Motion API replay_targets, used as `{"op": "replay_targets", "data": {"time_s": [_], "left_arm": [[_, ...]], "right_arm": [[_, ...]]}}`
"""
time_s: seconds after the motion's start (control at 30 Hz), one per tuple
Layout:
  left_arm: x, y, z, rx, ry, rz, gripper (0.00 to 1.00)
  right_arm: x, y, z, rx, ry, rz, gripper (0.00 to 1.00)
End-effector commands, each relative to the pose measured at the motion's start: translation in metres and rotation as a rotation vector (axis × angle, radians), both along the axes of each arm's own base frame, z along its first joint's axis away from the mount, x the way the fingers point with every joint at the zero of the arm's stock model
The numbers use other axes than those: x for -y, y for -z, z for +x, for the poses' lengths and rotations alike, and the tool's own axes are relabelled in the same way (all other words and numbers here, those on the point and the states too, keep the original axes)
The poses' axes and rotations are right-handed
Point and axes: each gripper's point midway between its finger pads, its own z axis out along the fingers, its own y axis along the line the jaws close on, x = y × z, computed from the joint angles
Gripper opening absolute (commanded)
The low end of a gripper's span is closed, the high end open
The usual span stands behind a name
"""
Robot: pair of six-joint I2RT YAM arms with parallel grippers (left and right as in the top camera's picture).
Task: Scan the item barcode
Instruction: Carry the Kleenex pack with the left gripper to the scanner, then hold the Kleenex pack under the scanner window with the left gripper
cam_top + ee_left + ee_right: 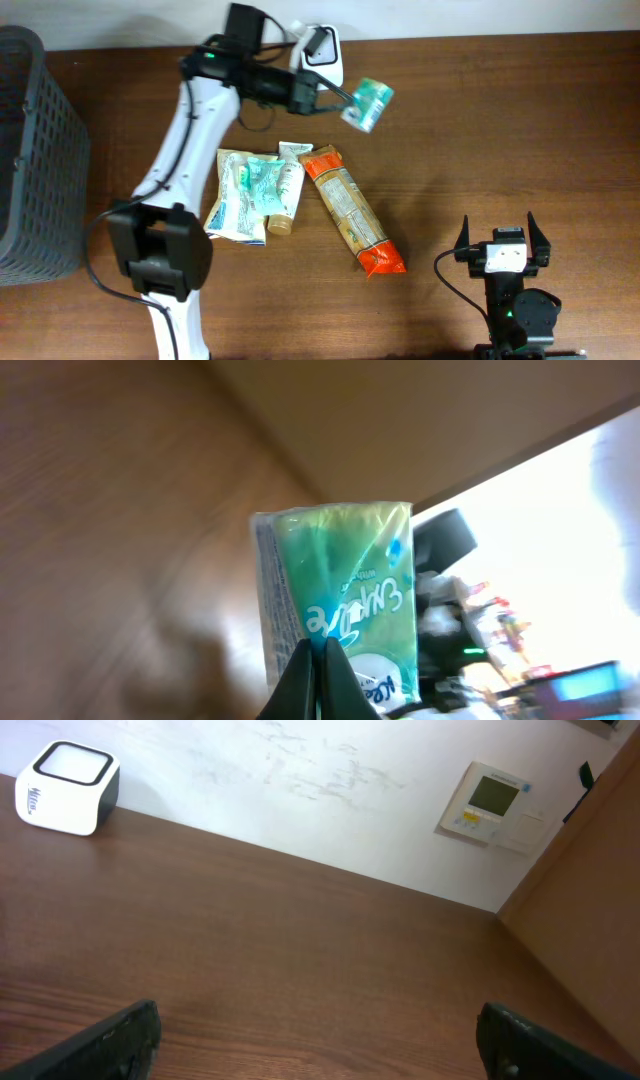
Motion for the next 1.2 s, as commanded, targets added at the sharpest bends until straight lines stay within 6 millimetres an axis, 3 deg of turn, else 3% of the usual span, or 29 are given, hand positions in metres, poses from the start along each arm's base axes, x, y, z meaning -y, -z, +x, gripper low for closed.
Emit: {"op": "replay_targets", "data": {"time_s": [0.0,0.2,0.33,0.43,0.53,0.63,0.77,0.87,0.97,1.03,1.07,1.13,1.17], "left_arm": [[-0.036,-0.037,0.0,-0.121,0.016,-0.168,0.0],[-0.078,-0.038,0.022,-0.142,-0.087,-0.171,0.0],[-0.079,-0.034,0.034,-0.037,-0.116,-0.137,0.0],[-0.088,-0.001,0.078,0.108,-0.32,0.095,0.0],[-0.124,0.041,0.139,0.255,-0.662,0.477,0.0],[-0.152,0.047,0.174,0.453,-0.874,0.75,0.0],[-0.136,0.028,0.196,0.777,-0.951,0.97,0.0],[-0.118,0.035,0.207,0.927,-0.974,1.115,0.0],[-0.113,0.066,0.208,0.863,-0.991,1.165,0.0],[-0.126,0.078,0.207,0.726,-1.069,1.134,0.0],[-0.132,0.082,0.206,0.703,-1.064,1.142,0.07],[-0.144,0.096,0.199,0.646,-1.024,1.184,0.52],[-0.148,0.101,0.196,0.611,-1.026,1.187,0.63]], "right_arm": [[0.003,0.004,0.0,-0.007,0.019,-0.004,0.99],[0.003,0.004,0.0,-0.007,0.019,-0.004,0.99],[0.003,0.004,0.0,-0.007,0.019,-0.004,0.99],[0.003,0.004,0.0,-0.007,0.019,-0.004,0.99],[0.003,0.004,0.0,-0.007,0.019,-0.004,0.98],[0.003,0.004,0.0,-0.007,0.019,-0.004,0.99],[0.003,0.004,0.0,-0.007,0.019,-0.004,0.99],[0.003,0.004,0.0,-0.007,0.019,-0.004,0.99],[0.003,0.004,0.0,-0.007,0.018,-0.004,0.99],[0.003,0.004,0.0,-0.007,0.019,-0.004,0.99],[0.003,0.004,0.0,-0.007,0.019,-0.004,0.99],[0.003,0.004,0.0,-0.007,0.019,-0.004,0.98],[0.003,0.004,0.0,-0.007,0.019,-0.004,0.99]]}}
